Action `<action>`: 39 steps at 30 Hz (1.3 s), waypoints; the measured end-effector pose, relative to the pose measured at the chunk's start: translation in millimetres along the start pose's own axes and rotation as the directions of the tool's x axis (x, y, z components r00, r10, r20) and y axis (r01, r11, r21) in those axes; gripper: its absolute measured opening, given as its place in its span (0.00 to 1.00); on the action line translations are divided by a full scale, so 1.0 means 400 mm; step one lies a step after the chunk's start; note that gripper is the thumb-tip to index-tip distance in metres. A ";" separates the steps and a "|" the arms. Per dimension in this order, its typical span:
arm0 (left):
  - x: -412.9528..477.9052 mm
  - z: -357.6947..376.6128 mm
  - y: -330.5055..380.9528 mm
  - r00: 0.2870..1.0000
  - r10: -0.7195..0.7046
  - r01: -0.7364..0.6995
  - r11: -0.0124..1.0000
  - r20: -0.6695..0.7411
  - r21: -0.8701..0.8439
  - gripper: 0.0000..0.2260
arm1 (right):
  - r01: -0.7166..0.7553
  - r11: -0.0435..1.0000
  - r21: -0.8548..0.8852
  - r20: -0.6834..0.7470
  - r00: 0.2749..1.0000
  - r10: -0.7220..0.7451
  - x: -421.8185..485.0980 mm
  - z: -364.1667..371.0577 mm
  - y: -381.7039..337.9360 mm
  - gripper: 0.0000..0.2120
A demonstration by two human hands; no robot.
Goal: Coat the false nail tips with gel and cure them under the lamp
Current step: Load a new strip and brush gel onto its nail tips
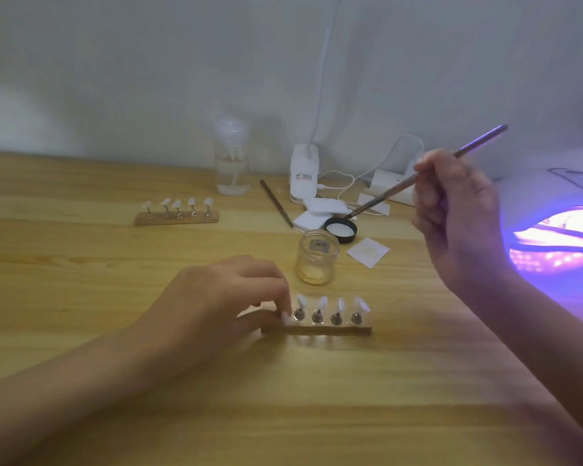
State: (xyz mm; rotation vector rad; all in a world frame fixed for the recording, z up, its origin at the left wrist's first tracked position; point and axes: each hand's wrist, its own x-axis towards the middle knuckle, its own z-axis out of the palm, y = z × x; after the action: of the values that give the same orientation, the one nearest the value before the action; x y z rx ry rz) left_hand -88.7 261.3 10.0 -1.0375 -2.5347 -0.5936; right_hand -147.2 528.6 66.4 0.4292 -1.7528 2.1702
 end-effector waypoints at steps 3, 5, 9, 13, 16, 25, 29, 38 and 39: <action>0.029 -0.022 -0.017 0.992 -0.103 0.096 0.990 -0.070 -0.099 0.02 | 0.057 0.996 -0.072 -0.059 0.996 -0.061 0.018 0.016 0.010 0.14; 0.067 -0.028 -0.043 0.966 -0.242 0.202 0.925 -0.089 -0.323 0.03 | 0.093 0.983 -0.157 -0.012 0.995 -0.096 0.025 0.018 0.027 0.12; 0.137 0.000 -0.071 0.884 -0.466 0.330 0.673 -0.032 -0.662 0.04 | 0.109 0.946 -0.306 0.147 0.987 -0.066 0.014 0.024 0.072 0.07; 0.151 0.048 -0.070 0.858 -0.512 0.299 0.568 -0.044 -0.766 0.03 | 0.111 0.916 -0.385 0.210 0.977 -0.030 -0.006 0.032 0.103 0.04; 0.141 0.066 -0.073 0.868 -0.491 0.255 0.568 -0.074 -0.782 0.04 | 0.114 0.917 -0.383 0.233 0.972 -0.024 -0.015 0.041 0.113 0.03; 0.139 0.081 -0.092 0.866 -0.488 0.218 0.565 -0.110 -0.796 0.06 | 0.084 0.928 -0.362 0.249 0.969 0.010 -0.032 0.056 0.128 0.02; 0.140 0.085 -0.092 0.879 -0.463 0.213 0.594 -0.113 -0.776 0.07 | 0.000 0.968 -0.252 0.157 0.987 0.041 -0.024 0.036 0.133 0.02; 0.136 0.084 -0.084 0.879 -0.469 0.281 0.654 -0.084 -0.702 0.04 | -0.279 0.954 0.106 -0.064 0.956 0.287 -0.020 -0.009 0.148 0.11; 0.136 0.083 -0.084 0.882 -0.464 0.277 0.654 -0.085 -0.704 0.04 | -0.279 0.954 0.114 -0.063 0.956 0.287 -0.020 -0.007 0.148 0.10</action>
State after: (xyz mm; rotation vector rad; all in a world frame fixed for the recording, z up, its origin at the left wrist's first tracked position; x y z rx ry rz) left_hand -154.7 287.8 -2.2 -0.5312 -2.3166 -1.7572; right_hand -165.2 519.3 9.9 0.1173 -1.7553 2.4458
